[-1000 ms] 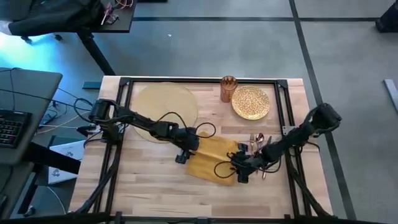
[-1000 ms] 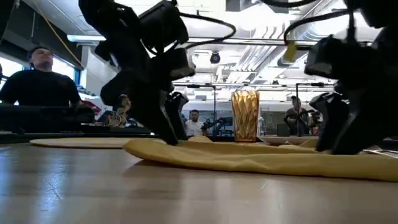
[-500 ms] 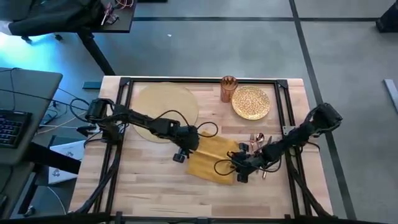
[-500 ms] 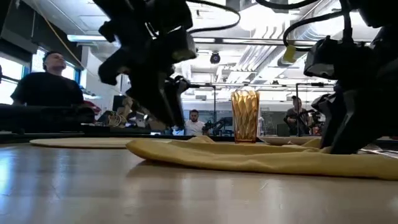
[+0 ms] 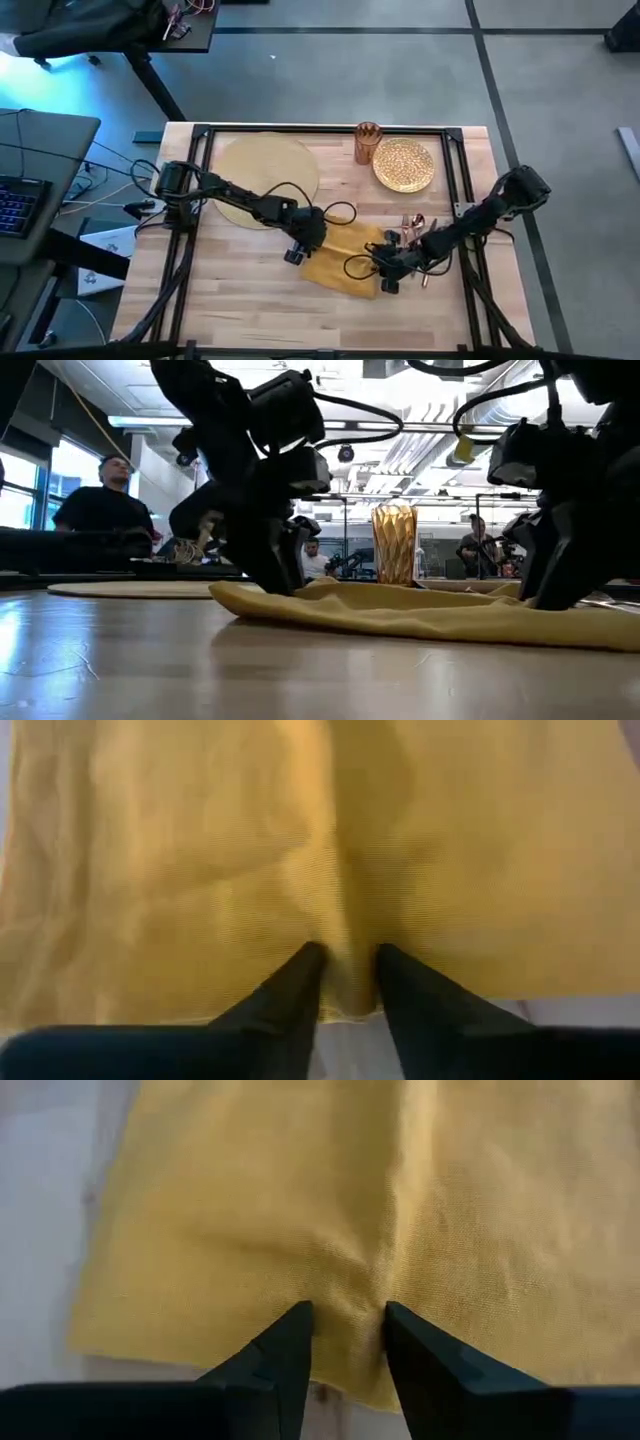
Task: Set table place
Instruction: Fold the yellow table napkin, then move the yellow table napkin to the middle left of the table
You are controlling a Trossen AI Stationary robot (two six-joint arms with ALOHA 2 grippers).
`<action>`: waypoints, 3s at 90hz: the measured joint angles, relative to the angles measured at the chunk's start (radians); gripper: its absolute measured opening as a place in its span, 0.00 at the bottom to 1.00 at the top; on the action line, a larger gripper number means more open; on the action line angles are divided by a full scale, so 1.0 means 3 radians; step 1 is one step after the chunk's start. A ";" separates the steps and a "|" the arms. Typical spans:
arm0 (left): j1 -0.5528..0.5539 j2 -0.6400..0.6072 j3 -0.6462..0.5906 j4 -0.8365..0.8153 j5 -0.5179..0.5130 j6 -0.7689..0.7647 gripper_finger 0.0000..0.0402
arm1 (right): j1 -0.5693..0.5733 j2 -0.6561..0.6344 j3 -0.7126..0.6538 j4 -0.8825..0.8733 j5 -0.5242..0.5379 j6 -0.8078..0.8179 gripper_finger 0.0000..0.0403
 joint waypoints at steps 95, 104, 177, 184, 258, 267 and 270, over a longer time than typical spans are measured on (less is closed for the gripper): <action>-0.0162 -0.0209 0.0913 -0.1338 -0.1615 0.0463 0.00 | -0.0209 -0.0480 0.0981 -0.2519 0.0871 -0.0289 0.00; -0.0348 -0.0288 0.1006 -0.1464 -0.1661 0.0523 0.00 | -0.0085 -0.0564 0.1178 -0.2546 0.0640 -0.0290 0.00; -0.0008 -0.0396 0.0416 -0.0701 -0.1555 0.0709 0.00 | -0.0513 -0.0714 0.0346 -0.1413 0.0663 -0.0482 0.00; -0.0211 -0.0396 0.0125 -0.0514 -0.1305 0.0697 0.00 | -0.0311 -0.0605 0.0089 -0.0871 0.0524 -0.0187 0.00; -0.0489 -0.0683 0.0468 -0.0977 -0.0584 -0.1079 0.20 | -0.0088 -0.0757 0.0446 -0.0857 0.0170 0.0859 0.56; -0.0307 -0.0461 0.0450 -0.0453 -0.0155 -0.0649 0.15 | -0.0076 -0.0757 0.0446 -0.0822 0.0169 0.1083 0.53; -0.0261 -0.0382 0.0452 -0.0312 -0.0097 -0.0596 0.13 | -0.0066 -0.0758 0.0451 -0.0817 0.0171 0.1206 0.51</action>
